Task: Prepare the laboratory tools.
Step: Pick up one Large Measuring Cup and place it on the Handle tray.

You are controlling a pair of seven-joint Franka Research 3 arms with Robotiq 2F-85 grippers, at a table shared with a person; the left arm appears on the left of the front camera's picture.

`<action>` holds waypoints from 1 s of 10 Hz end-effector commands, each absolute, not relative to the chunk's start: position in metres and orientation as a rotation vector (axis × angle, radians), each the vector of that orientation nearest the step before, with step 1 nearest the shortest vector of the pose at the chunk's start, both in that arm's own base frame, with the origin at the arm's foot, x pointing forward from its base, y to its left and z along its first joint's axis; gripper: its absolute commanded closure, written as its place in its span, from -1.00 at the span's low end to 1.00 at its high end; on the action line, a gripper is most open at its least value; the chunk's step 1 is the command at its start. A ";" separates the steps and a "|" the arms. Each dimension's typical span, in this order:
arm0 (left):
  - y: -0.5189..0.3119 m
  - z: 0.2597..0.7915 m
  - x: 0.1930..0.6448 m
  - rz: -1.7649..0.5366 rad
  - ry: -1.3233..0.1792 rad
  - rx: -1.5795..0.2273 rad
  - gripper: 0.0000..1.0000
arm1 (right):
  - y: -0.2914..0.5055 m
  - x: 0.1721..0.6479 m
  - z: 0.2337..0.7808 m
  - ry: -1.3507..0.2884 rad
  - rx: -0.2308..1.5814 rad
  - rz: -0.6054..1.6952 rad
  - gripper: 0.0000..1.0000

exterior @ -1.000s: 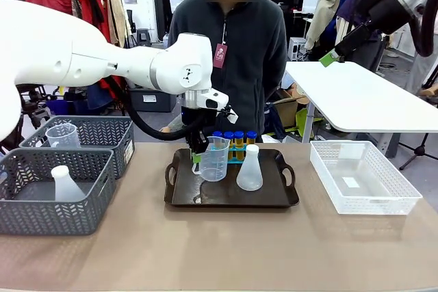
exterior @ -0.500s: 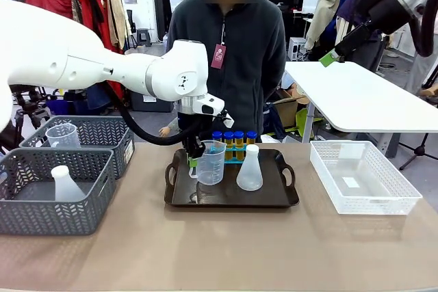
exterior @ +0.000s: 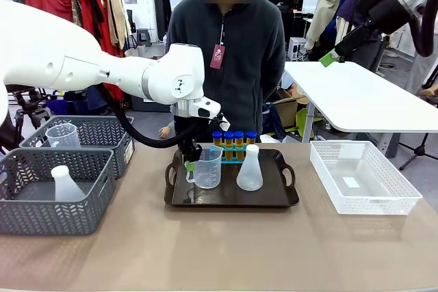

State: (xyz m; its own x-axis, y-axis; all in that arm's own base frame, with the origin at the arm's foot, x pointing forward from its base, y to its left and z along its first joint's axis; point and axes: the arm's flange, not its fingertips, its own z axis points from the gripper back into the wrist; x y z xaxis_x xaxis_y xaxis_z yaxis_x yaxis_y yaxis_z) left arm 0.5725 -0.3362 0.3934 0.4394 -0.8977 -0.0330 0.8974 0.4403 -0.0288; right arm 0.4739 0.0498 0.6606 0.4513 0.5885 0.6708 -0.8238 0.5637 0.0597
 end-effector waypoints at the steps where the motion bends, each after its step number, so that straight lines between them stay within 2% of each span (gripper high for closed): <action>1: -0.329 0.396 0.561 -1.097 0.026 -0.010 -0.68 | 0.050 0.473 0.662 -0.652 0.411 0.908 -1.00; 2: -0.328 0.397 0.560 -1.096 0.023 -0.005 -1.00 | 0.050 0.473 0.662 -0.652 0.411 0.908 -1.00; 10: -0.318 0.421 0.550 -1.086 0.007 -0.029 -1.00 | 0.050 0.473 0.662 -0.652 0.411 0.908 -1.00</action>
State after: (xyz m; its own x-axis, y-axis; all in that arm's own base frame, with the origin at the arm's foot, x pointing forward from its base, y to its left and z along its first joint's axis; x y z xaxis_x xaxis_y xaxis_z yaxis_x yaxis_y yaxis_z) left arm 0.5614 -0.3278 0.4222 0.4549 -0.8904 -0.0159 0.8904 0.4551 -0.0115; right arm 0.4738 0.0498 0.6606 0.4513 0.5885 0.6708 -0.8239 0.5637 0.0597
